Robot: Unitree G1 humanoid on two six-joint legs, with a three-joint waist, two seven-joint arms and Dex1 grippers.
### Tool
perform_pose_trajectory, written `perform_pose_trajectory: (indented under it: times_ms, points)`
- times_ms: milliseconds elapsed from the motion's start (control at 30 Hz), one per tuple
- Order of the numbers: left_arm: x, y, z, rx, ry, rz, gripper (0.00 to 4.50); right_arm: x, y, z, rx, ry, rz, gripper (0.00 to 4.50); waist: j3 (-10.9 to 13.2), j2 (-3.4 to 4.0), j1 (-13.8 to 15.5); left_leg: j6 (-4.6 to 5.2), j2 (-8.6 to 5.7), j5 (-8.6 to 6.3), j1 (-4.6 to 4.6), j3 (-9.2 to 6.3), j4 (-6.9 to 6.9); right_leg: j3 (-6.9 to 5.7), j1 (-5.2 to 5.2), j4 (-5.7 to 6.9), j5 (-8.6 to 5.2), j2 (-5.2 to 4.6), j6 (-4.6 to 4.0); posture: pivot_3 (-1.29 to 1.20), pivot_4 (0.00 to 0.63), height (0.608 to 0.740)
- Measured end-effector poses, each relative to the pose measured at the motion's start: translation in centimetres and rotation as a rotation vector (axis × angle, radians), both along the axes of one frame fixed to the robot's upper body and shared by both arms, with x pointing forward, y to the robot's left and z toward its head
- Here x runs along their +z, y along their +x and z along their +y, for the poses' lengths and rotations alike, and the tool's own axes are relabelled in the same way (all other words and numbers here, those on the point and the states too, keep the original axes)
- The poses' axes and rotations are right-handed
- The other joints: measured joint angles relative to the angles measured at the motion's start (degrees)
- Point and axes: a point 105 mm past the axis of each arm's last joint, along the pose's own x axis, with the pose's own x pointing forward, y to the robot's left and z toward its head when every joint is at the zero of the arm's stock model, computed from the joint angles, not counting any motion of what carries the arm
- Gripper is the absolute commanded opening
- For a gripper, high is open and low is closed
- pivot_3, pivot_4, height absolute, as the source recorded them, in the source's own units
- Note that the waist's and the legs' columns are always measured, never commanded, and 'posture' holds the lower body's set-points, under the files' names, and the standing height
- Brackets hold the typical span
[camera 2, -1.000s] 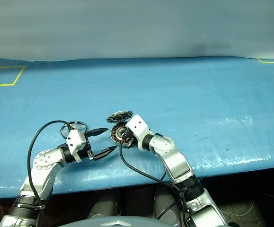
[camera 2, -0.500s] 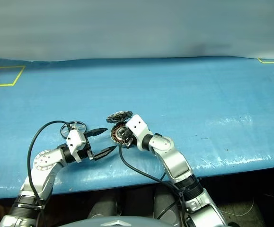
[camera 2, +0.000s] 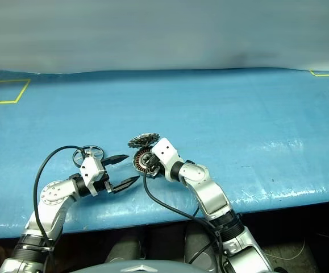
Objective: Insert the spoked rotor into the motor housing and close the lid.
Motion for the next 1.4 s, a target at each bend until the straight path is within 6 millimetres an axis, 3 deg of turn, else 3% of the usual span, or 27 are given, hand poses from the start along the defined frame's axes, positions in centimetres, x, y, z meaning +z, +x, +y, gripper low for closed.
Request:
perform_pose_trajectory:
  times_ms: [900, 1033, 1400]
  points:
    - [-0.15, 0.14, -0.13, 0.001, -0.002, -0.002, 4.34, 0.01, -0.12, -0.08, 0.011, -0.002, 0.003, 0.71, 0.0, 0.0, 0.0, 0.0, 0.0, 0.0, 0.0, 0.0, 0.0, 0.0, 0.0, 0.0, 0.0, 0.0, 0.0, 0.0, 0.15, 0.74]
    - [-0.17, 0.15, -0.12, 0.002, -0.002, -0.001, 4.34, 0.02, -0.09, -0.08, 0.008, -0.002, 0.001, 1.96, 0.0, 0.0, 0.0, 0.0, 0.0, 0.0, 0.0, 0.0, 0.0, 0.0, 0.0, 0.0, 0.0, 0.0, 0.0, 0.0, 0.15, 0.74]
    - [-0.14, 0.15, -0.12, 0.001, 0.0, -0.01, 4.34, 0.17, 0.19, -0.14, -0.016, 0.0, -0.019, 1.96, 0.0, 0.0, 0.0, 0.0, 0.0, 0.0, -0.01, 0.0, -0.01, -0.01, -0.01, 0.0, 0.0, 0.0, 0.0, 0.0, 0.15, 0.74]
